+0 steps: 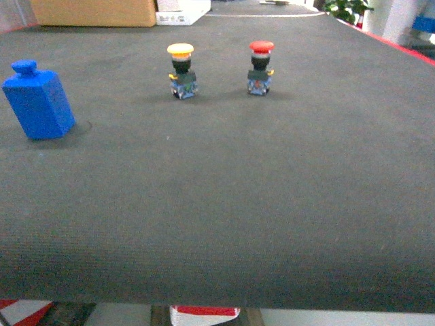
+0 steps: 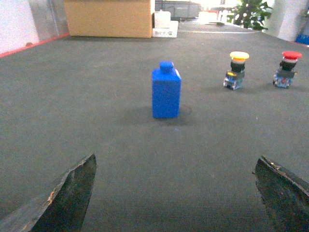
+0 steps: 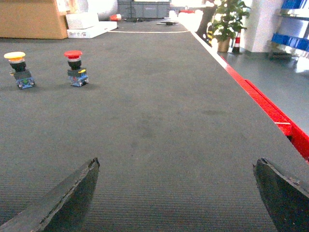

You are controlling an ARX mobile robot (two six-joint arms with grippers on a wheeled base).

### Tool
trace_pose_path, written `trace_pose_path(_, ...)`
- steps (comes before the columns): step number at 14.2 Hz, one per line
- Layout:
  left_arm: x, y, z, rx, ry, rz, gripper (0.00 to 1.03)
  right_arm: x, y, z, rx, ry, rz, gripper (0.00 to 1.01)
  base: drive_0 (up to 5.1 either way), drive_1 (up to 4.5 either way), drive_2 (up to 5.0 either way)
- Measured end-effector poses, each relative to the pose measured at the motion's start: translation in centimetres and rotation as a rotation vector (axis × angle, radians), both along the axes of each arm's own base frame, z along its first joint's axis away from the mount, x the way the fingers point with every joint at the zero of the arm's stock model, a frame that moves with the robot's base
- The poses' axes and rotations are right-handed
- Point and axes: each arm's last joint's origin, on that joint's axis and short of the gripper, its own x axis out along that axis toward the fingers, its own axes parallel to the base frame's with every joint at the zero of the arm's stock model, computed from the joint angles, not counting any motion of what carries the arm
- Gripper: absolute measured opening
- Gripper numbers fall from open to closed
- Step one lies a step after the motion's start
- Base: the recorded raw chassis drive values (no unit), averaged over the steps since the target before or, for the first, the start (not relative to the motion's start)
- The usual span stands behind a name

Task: Pick blue part to blue bin on bottom shelf

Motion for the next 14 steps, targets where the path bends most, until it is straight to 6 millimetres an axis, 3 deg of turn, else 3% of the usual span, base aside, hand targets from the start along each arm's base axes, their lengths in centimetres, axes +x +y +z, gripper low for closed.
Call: trace_pose_path(14, 0.00, 0.00, 0.00, 0.000, 0.000, 0.000, 0.98, 0.00, 0.00, -0.01, 0.000, 0.001, 0.000, 0.98, 0.0, 0.00, 0.0)
